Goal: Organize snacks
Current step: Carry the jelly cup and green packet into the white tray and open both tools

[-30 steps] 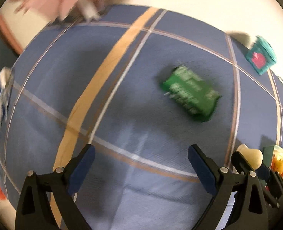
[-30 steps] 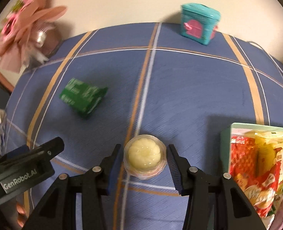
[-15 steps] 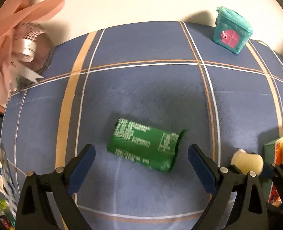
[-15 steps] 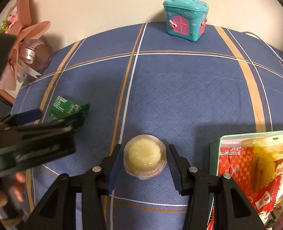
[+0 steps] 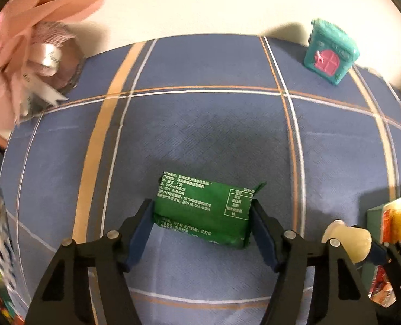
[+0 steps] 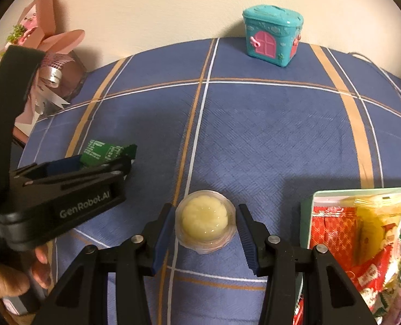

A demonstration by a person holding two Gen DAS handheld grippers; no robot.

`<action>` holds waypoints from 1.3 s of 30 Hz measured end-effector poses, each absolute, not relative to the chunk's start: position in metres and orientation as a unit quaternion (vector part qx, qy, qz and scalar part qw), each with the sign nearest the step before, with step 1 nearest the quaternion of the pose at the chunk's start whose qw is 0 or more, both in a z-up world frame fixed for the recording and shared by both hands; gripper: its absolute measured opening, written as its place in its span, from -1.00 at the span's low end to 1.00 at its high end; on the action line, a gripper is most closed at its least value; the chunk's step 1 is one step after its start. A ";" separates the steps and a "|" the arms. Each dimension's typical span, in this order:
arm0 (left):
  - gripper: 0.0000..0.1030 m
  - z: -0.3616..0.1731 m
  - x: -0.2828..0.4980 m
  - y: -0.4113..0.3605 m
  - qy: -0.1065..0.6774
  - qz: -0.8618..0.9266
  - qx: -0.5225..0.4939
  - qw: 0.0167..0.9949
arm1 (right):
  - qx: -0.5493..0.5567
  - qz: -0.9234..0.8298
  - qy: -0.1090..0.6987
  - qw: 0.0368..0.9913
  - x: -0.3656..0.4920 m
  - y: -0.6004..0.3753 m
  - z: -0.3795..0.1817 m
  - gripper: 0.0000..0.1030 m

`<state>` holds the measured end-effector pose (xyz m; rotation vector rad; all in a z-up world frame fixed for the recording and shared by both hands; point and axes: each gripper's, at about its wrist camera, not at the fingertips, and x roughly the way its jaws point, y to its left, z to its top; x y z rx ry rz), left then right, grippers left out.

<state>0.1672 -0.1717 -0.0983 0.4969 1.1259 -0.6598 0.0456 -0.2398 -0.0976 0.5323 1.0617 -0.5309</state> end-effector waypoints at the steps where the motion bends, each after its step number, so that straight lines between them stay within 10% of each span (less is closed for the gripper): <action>1: 0.36 -0.096 0.166 -0.168 0.522 -0.302 0.216 0.768 | 0.246 -0.248 0.494 0.796 0.044 -0.238 -0.095 -0.04; 39: 0.36 -0.023 -0.021 -0.089 0.523 -0.343 0.074 0.777 | 0.239 -0.334 0.472 0.780 -0.145 -0.219 -0.014 -0.04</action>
